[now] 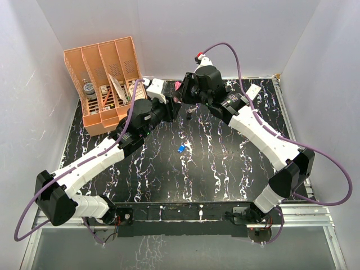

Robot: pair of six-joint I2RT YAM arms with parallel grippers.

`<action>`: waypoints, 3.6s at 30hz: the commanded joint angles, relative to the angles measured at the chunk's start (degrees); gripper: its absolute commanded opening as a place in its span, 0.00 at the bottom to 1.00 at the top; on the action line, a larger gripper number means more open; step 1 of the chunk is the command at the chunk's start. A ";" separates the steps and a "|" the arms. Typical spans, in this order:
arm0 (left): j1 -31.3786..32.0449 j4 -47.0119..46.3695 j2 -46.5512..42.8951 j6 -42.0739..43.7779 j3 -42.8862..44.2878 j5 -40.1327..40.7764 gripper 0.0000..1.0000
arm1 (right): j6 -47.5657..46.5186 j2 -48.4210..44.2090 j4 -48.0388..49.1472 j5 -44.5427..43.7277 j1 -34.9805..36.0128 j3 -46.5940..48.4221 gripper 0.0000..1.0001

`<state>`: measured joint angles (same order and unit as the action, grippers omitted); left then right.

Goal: Put the keys on the keyring

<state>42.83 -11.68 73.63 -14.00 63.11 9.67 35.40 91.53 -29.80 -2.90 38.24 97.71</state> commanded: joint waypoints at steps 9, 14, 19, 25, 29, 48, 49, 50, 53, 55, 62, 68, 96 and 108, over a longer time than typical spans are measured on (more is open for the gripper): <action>0.09 -0.36 -0.80 -0.14 2.30 0.33 0.30 | -0.70 -2.91 1.96 -0.84 0.40 0.38 0.05; 0.06 -0.23 -0.62 -0.10 2.52 0.22 0.25 | -0.76 -2.87 2.03 -0.97 0.48 0.40 0.05; 0.06 0.00 -0.18 -0.07 2.95 -0.20 0.08 | -0.77 -2.85 2.12 -0.98 0.44 0.48 0.05; 0.07 0.69 0.60 -0.26 3.59 -0.43 0.00 | -1.09 -2.99 2.42 -1.18 0.51 0.43 0.05; 0.06 0.78 0.87 -0.69 3.60 0.07 0.00 | -1.94 -3.24 4.14 0.03 0.44 -0.16 0.14; -10.44 -13.77 -10.61 -21.85 -8.82 8.95 0.00 | -5.02 -8.04 10.34 4.68 -11.10 -4.74 0.60; -11.86 -14.31 -10.78 -24.73 -9.18 7.95 0.00 | -5.07 -8.17 10.38 5.14 -11.28 -5.64 0.60; -13.10 -15.27 -10.85 -27.22 -9.61 6.88 0.00 | -5.15 -8.34 10.46 5.46 -11.34 -6.52 0.61; -15.65 -17.78 -10.74 -33.97 -10.57 3.92 0.00 | -5.10 -9.15 11.08 6.52 -11.34 -9.53 0.61; -16.93 -19.43 -10.47 -37.42 -11.32 1.59 0.00 | -5.08 -9.70 11.46 7.33 -11.35 -11.27 0.62; -22.21 -31.50 -8.86 -49.04 -19.35 -9.26 0.00 | -5.00 -11.85 13.28 9.44 -11.35 -16.89 0.62; -23.58 -38.29 -6.42 -49.78 -24.05 -12.00 0.00 | -5.55 -12.86 14.94 10.36 -11.37 -20.25 0.62; -23.58 -31.76 -6.47 -38.72 -24.09 -6.67 0.00 | -10.65 1.93 7.61 9.10 -11.34 -23.94 0.56; -23.58 -29.86 -8.57 -37.02 -25.18 -5.72 0.00 | -12.96 21.14 6.22 5.03 -11.33 -8.45 0.51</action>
<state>19.40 -40.25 66.67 -52.01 38.22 3.16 24.73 109.12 -26.17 4.82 26.98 79.50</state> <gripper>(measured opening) 0.045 0.521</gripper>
